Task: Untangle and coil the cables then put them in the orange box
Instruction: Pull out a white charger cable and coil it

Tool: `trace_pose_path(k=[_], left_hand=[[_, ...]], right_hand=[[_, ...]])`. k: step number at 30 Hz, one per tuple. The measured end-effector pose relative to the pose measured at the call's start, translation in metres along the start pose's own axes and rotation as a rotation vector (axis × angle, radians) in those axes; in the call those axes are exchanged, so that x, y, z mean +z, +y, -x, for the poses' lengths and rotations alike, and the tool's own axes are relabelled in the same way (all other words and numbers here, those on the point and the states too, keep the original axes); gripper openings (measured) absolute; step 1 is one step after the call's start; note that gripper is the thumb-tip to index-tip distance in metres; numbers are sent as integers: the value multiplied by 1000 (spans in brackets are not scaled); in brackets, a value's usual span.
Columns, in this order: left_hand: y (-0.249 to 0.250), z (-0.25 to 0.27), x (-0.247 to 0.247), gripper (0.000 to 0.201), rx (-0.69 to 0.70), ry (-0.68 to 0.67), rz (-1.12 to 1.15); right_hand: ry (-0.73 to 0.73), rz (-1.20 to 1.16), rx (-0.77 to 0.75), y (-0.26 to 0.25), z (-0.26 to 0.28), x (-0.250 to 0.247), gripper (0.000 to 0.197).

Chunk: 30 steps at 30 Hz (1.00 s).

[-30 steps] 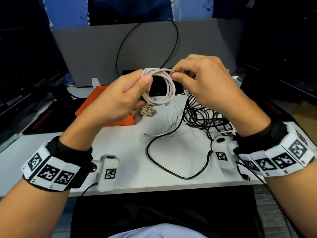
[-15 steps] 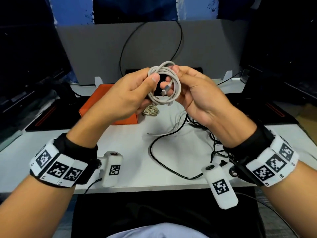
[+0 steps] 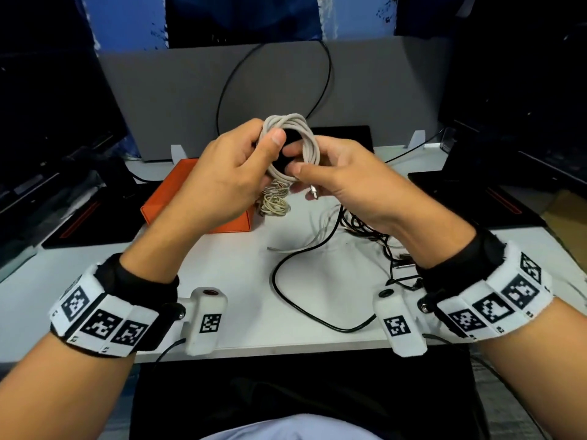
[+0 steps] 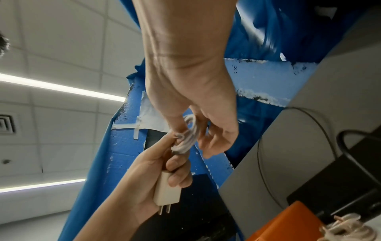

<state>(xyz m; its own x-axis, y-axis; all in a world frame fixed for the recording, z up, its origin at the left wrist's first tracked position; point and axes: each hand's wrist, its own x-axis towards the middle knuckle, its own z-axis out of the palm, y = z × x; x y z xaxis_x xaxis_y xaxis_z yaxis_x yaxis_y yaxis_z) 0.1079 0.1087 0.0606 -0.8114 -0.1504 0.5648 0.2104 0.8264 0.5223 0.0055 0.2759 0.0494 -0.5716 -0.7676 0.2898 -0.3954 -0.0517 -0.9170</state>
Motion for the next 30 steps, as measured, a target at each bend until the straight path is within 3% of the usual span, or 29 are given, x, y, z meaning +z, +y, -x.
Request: trace_pose_path(k=[5, 9, 13, 18, 21, 24, 26, 30], left_hand=[[-9, -3, 1, 41, -6, 71, 165], [-14, -4, 2, 36, -111, -117, 391], [-15, -3, -11, 29, -178, -284, 415], [-14, -6, 0, 25, -258, -115, 497], [-16, -9, 14, 20, -296, 24, 575], [-23, -11, 22, 18, -349, 124, 669], [-27, -12, 25, 26, -383, 119, 678], [-38, -16, 34, 38, -463, -34, 517]], right_hand=[[-143, -5, -31, -9, 4, -28, 25], [-57, 3, -17, 2, -1, -30, 24], [4, 10, -18, 5, -6, -35, 22], [15, -132, 105, 15, -9, -25, 25], [-122, -195, 213, 25, -7, -12, 35], [-186, -116, 189, 33, -6, -1, 32], [-132, -89, 167, 37, -9, -1, 31], [-18, -62, 199, 38, -20, -21, 20]])
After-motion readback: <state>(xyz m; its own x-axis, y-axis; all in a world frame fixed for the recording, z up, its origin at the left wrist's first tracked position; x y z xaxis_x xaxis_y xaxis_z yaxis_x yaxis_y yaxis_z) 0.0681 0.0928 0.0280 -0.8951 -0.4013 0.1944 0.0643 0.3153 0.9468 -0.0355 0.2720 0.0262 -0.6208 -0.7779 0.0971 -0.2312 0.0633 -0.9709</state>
